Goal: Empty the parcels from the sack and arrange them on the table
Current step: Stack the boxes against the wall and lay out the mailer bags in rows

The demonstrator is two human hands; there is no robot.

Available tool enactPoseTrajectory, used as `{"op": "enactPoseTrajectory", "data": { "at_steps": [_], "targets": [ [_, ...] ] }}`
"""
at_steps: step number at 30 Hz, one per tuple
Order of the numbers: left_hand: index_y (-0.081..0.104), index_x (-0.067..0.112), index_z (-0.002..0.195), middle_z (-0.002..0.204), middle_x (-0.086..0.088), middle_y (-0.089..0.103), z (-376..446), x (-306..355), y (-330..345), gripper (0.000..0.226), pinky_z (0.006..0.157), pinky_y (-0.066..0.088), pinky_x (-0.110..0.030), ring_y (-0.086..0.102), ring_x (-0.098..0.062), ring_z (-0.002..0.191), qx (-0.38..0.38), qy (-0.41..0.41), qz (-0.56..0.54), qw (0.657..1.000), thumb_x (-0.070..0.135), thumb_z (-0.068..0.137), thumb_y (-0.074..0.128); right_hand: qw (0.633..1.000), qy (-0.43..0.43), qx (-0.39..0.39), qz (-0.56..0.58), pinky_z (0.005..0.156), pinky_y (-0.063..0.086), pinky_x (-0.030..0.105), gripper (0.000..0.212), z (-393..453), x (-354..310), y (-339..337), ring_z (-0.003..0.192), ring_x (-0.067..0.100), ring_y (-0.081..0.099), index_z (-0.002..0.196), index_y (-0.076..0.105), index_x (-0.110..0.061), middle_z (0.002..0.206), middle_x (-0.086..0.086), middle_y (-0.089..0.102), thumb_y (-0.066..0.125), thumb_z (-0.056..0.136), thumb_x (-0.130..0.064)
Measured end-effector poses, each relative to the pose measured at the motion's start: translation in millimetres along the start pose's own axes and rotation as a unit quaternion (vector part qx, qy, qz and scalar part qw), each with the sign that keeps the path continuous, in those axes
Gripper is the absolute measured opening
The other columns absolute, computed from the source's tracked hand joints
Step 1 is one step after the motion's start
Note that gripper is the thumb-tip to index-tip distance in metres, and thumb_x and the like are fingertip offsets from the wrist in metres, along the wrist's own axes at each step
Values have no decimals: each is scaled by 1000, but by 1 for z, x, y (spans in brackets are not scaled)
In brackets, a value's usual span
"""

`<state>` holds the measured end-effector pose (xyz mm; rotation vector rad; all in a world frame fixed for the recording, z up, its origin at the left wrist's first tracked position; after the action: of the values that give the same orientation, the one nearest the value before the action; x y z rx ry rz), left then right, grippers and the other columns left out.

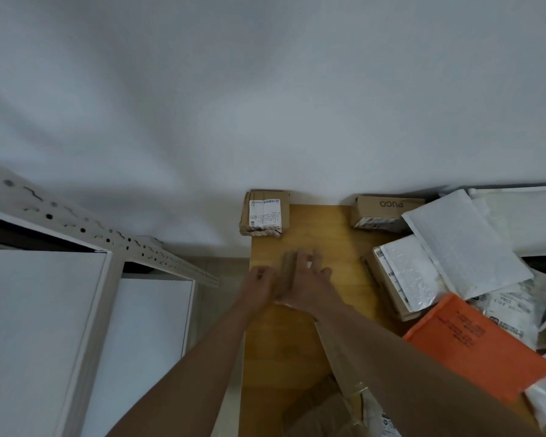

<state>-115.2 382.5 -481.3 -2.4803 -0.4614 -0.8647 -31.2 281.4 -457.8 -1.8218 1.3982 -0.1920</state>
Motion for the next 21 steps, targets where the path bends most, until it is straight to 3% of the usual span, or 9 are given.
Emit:
{"op": "enactPoseTrajectory", "data": {
  "at_steps": [2,5,8,11,14,16,18,21],
  "targets": [
    [57,17,121,116,-2,62,-6,-6,5,35,80,53,-30,60,-17,102,-53,-3,18,998,43,99,50,999,-23,-28,-19,106,34,46,121,4,-7,19,140,39,20,154,2,-17,159,16,-3,79,69,-57],
    [58,14,124,119,-6,65,-6,-15,-2,39,90,56,-42,65,-21,102,-38,-14,35,999,41,96,56,995,-23,-59,81,106,42,42,126,5,-10,29,142,33,25,156,-7,-18,159,9,-12,83,71,-42],
    [58,16,125,121,-8,64,-9,-19,-13,32,93,54,-42,63,-23,105,0,-15,30,999,31,97,56,981,-10,-31,192,91,50,33,103,-2,-7,24,140,31,32,155,-6,-15,160,8,-13,71,88,-24],
    [52,16,135,128,-9,59,-14,-25,-21,40,89,49,-32,57,-24,114,64,-37,56,996,33,99,49,982,24,15,186,87,47,29,73,-7,-1,8,128,30,46,154,4,-7,157,17,14,50,97,-13],
    [52,15,135,131,-9,57,-24,-28,-19,40,91,45,-33,54,-23,116,69,-39,52,995,33,101,44,989,43,8,139,75,44,30,44,-8,2,-4,113,30,56,141,34,-1,132,18,51,41,98,-10],
    [52,17,135,130,-6,58,-28,-31,-13,41,98,47,-37,55,-21,114,18,-25,42,999,37,100,47,991,43,-31,125,67,43,28,30,-10,-3,-5,102,27,59,124,48,-2,121,15,59,40,98,-12],
    [51,19,135,128,-4,60,-28,-33,-6,49,98,50,-43,58,-19,111,-25,-14,42,999,46,94,53,987,35,-70,141,62,43,26,29,-10,-7,-1,92,24,57,119,54,-3,115,13,61,40,95,-10],
    [49,22,137,130,-4,60,-25,-40,-1,79,95,53,-45,61,-21,112,-30,-18,-19,999,64,72,67,978,-12,-42,202,58,46,27,29,-13,-13,0,89,22,58,117,62,-7,104,9,63,46,93,-4]
  ]
}}
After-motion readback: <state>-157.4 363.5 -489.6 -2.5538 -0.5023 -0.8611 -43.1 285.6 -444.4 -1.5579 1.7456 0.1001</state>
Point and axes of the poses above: each hand's wrist, its own z-axis towards the middle knuckle, its own y-axis out of the palm, x = y × z, the point moved 3 cm from there along z, towards the middle knuckle
